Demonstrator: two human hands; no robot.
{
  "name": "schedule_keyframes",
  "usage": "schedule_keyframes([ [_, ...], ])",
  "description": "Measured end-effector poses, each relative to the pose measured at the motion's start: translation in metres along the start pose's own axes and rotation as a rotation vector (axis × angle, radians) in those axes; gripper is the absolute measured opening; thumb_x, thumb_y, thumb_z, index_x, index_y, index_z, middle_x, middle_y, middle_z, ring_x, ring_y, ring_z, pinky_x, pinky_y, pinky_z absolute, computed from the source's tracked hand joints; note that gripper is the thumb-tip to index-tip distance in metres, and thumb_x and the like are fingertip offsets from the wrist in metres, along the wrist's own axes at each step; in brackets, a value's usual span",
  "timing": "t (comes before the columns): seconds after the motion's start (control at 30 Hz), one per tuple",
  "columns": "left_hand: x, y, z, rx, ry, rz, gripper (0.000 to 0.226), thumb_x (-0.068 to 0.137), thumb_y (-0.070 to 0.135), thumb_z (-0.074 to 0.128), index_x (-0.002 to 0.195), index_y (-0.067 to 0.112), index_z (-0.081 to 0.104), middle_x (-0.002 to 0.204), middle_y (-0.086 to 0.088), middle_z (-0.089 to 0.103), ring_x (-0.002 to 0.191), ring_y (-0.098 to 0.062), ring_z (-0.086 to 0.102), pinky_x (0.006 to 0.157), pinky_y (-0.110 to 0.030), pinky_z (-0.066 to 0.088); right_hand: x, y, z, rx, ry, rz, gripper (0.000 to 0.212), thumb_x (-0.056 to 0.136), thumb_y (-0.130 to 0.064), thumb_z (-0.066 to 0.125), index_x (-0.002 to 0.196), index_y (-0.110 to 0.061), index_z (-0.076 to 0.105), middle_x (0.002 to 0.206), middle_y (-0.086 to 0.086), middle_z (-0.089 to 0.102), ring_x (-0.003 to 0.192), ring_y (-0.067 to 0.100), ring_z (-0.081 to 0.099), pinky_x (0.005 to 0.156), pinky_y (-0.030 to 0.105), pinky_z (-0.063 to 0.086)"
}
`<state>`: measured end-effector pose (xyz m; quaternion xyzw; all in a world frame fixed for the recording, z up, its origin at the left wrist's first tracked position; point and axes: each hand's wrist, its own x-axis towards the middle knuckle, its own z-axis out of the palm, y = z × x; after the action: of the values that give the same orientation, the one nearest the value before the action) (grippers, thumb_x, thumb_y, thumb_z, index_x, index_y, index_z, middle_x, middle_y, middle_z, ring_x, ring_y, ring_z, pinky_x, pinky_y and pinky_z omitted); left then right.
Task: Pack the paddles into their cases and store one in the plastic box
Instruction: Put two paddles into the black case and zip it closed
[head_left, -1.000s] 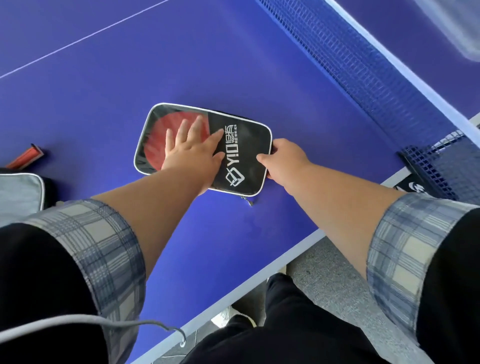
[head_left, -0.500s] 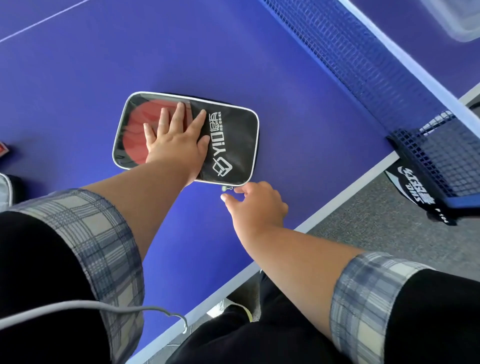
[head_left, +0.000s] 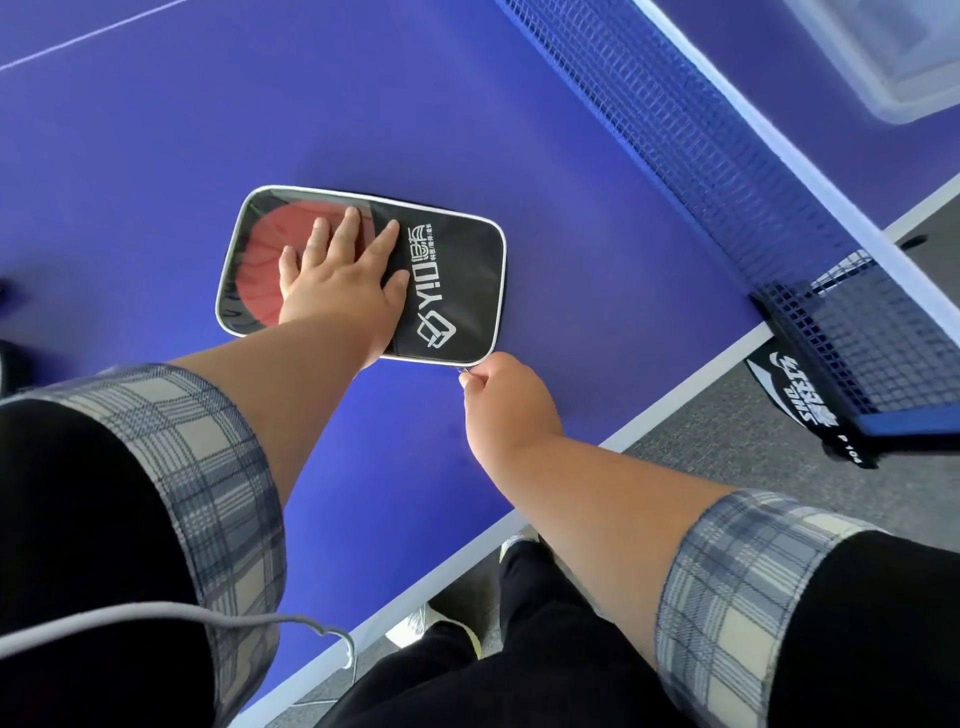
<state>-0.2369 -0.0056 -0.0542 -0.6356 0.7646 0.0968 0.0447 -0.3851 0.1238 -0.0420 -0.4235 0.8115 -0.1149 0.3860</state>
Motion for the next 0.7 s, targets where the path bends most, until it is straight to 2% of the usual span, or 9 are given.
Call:
schedule_keyframes([
  [0.1,-0.001,-0.004,0.001,0.045,0.024,0.016,0.064,0.09,0.066,0.011,0.151,0.048,0.006,0.165,0.006,0.004,0.151,-0.024,0.002,0.12,-0.051,0.004,0.01,0.012,-0.024,-0.184,0.007,-0.149,0.021,0.104,-0.028,0.041,0.102,-0.015,0.057,0.094,0.002,0.063,0.082,0.026,0.055,0.061,0.033,0.039],
  [0.27,0.001,-0.003,0.005,0.039,0.015,0.004,0.063,0.09,0.067,0.011,0.15,0.051,0.001,0.165,-0.004,-0.006,0.151,-0.028,-0.008,0.119,-0.054,-0.003,0.034,0.02,-0.042,-0.353,0.033,-0.264,0.011,0.102,-0.019,0.046,0.093,-0.014,0.051,0.083,0.003,0.057,0.071,0.028,0.054,0.052,0.033,0.033],
  [0.4,0.001,-0.004,0.004,0.043,0.0,-0.001,0.063,0.09,0.067,0.009,0.15,0.051,-0.001,0.165,-0.002,-0.006,0.151,-0.026,-0.008,0.12,-0.053,-0.001,0.055,0.019,-0.059,-0.37,0.052,-0.317,0.017,0.104,-0.023,0.044,0.089,-0.015,0.049,0.081,0.003,0.055,0.069,0.027,0.053,0.054,0.037,0.038],
  [0.57,0.0,-0.003,0.003,0.05,-0.006,-0.012,0.065,0.089,0.067,0.008,0.15,0.05,-0.002,0.165,0.0,-0.007,0.151,-0.024,-0.008,0.12,-0.051,-0.002,0.093,0.005,-0.085,-0.359,0.055,-0.369,0.016,0.104,-0.025,0.043,0.094,-0.017,0.053,0.087,0.001,0.057,0.075,0.027,0.056,0.061,0.041,0.047],
  [0.7,0.0,-0.002,0.002,0.05,0.004,-0.017,0.066,0.088,0.067,0.007,0.151,0.05,0.0,0.166,0.0,-0.005,0.151,-0.023,-0.008,0.121,-0.05,-0.001,0.131,-0.022,-0.106,-0.384,0.041,-0.395,0.011,0.1,-0.017,0.044,0.094,-0.018,0.054,0.09,0.001,0.059,0.081,0.03,0.058,0.069,0.046,0.052],
])
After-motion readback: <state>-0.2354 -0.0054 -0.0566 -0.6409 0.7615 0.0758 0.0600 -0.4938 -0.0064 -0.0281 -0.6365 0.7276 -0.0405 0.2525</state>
